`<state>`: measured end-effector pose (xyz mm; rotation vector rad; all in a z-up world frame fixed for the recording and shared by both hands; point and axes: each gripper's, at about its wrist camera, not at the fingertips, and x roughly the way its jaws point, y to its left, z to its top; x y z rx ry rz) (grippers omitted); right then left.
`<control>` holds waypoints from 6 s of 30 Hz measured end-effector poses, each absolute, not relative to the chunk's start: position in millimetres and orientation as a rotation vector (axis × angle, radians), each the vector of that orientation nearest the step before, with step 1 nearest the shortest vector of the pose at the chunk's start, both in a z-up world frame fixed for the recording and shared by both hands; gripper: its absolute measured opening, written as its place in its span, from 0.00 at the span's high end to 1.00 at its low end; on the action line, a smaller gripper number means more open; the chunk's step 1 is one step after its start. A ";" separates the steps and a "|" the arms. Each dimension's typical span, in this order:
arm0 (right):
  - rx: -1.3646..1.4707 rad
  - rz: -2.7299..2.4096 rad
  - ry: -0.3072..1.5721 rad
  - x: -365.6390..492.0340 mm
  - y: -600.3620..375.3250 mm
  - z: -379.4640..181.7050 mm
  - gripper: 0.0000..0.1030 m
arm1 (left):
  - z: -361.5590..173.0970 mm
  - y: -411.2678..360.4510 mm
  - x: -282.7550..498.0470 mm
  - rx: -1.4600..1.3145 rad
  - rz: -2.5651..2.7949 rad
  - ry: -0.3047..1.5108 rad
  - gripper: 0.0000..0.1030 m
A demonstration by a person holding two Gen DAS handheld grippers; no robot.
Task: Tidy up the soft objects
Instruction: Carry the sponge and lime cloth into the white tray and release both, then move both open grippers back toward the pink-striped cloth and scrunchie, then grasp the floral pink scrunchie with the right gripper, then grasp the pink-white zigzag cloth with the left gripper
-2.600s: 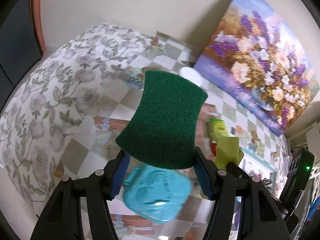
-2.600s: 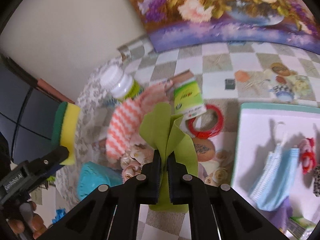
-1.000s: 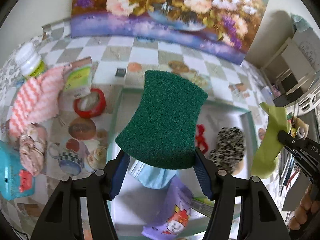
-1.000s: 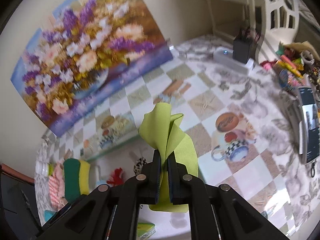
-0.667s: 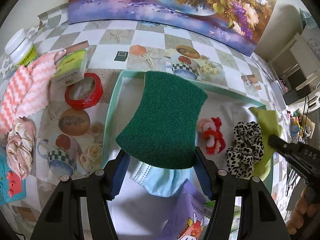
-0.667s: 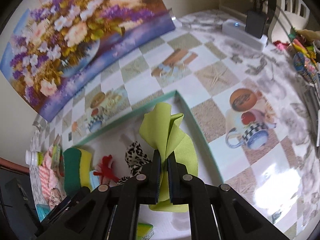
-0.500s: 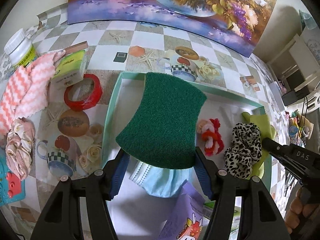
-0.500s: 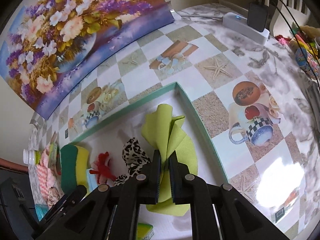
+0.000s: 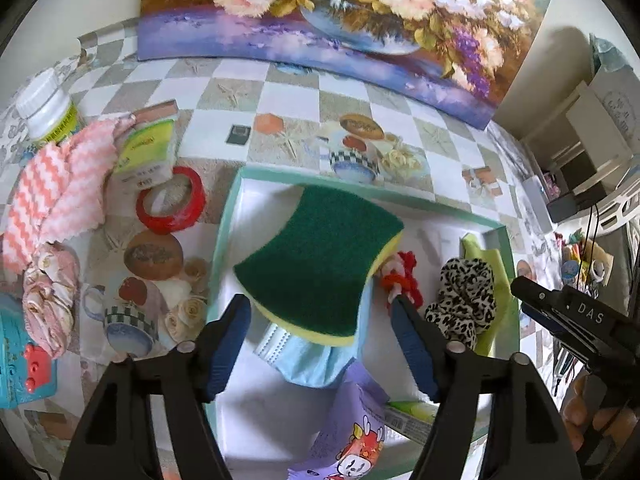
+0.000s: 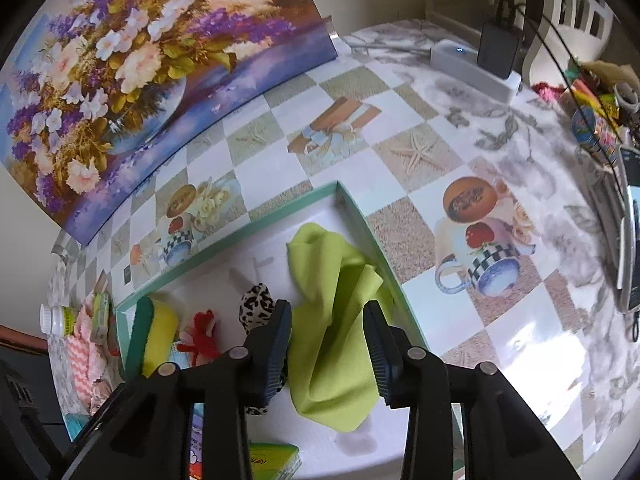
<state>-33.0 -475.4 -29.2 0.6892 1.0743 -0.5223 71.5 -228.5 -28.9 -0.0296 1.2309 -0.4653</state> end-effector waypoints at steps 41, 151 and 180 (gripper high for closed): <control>0.528 -0.431 1.078 -2.7 -412.0 11.2 0.32 | 16.3 -155.2 93.4 -0.046 -0.218 1.059 0.07; 0.413 0.025 1.271 123.1 -197.2 -84.9 0.92 | -93.2 -42.3 254.7 0.340 -0.171 1.514 0.22; 0.473 0.078 1.178 96.3 -210.5 -40.4 0.93 | -59.1 -80.2 187.3 0.091 -0.300 1.367 0.91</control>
